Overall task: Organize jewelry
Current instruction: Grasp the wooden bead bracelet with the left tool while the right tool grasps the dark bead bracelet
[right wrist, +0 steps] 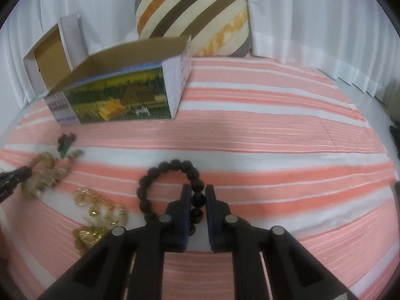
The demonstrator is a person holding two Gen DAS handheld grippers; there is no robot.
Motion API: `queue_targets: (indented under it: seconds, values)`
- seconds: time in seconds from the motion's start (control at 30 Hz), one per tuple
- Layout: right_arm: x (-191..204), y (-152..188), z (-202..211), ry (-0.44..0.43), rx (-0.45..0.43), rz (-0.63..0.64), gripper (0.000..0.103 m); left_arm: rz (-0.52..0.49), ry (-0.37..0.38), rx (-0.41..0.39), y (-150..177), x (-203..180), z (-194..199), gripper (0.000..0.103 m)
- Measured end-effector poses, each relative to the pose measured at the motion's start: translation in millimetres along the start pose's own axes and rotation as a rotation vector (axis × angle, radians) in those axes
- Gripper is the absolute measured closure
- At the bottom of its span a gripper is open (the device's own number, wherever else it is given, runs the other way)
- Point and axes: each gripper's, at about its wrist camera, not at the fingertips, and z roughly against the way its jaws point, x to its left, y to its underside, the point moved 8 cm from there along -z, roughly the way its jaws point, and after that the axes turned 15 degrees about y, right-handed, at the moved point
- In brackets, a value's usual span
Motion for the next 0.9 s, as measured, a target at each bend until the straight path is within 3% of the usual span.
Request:
queue_targets:
  seconds: [0.43, 0.9]
  values:
    - [-10, -26, 41, -0.065, -0.066, -0.052, 0.092, 0.039, 0.069, -0.073, -20, -12, 51, 0.091]
    - [3, -48, 85, -0.108, -0.150, -0.037, 0.092, 0.037, 0.052, -0.104, -33, -12, 76, 0.091]
